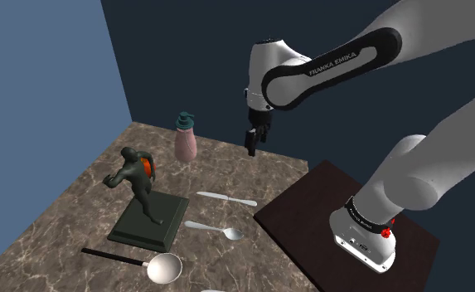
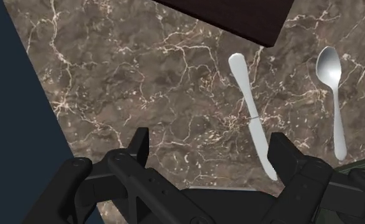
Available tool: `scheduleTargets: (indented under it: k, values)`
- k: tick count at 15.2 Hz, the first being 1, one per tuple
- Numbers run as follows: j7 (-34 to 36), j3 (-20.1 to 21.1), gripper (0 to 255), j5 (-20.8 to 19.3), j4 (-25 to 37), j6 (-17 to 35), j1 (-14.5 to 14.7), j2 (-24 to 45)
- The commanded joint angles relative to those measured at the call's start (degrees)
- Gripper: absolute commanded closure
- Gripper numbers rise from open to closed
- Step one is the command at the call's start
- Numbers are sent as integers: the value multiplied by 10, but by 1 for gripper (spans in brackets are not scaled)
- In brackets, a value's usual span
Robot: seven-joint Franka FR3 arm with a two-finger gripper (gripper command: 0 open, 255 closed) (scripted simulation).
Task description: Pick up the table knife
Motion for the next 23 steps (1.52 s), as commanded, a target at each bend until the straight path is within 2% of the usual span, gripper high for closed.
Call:
scheduleTargets:
  k: [1, 7, 13, 21, 23]
  values:
    - [-1, 12, 0, -1, 3, 32, 10, 40]
    - [-4, 38, 0, -26, 30, 111, 34, 163]
    - [4, 51, 0, -71, 75, 172, 66, 289]
    - [18, 34, 0, -99, 87, 226, 81, 358]
    - [18, 34, 0, -99, 87, 226, 81, 358]
